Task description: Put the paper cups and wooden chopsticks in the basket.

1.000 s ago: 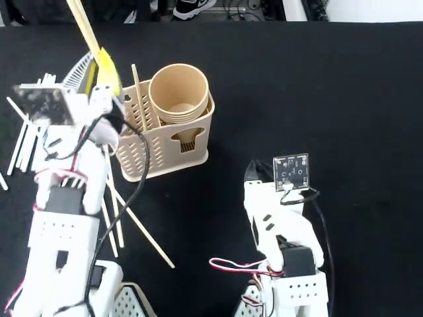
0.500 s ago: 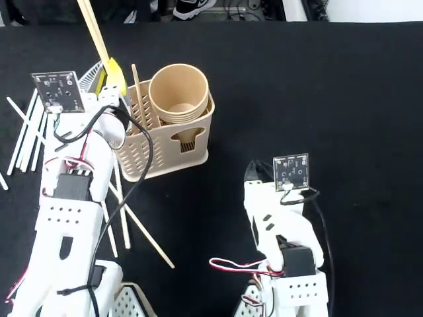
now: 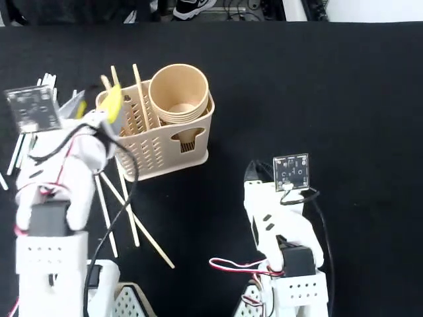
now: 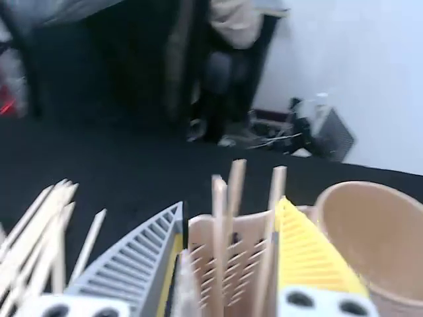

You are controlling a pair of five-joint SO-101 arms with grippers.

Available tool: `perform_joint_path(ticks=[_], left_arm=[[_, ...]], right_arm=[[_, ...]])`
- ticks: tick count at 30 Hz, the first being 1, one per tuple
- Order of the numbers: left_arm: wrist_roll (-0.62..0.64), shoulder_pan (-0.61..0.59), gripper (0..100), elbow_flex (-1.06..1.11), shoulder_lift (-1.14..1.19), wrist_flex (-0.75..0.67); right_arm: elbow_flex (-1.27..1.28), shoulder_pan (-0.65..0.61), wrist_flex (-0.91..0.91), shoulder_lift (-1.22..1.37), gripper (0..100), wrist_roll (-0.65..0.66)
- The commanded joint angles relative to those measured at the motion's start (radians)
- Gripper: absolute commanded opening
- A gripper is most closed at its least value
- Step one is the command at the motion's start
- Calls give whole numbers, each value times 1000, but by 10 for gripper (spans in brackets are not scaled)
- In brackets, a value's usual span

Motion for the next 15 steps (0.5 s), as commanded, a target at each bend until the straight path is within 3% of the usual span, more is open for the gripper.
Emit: perform_joint_path(ticks=[1,4,8,15], left_arm=[[11,-153,222,-157,11,272],[11,-254,240,-199,103,376],[-9,-378,250,-231,272,373],[-206,-427,248,-427,713,351]], right_arm=[[-4,-11,3,-70,19,11],[-4,-11,3,-70,19,11],[-4,-11,3,-70,19,11],[-4,-11,3,-70,19,11]])
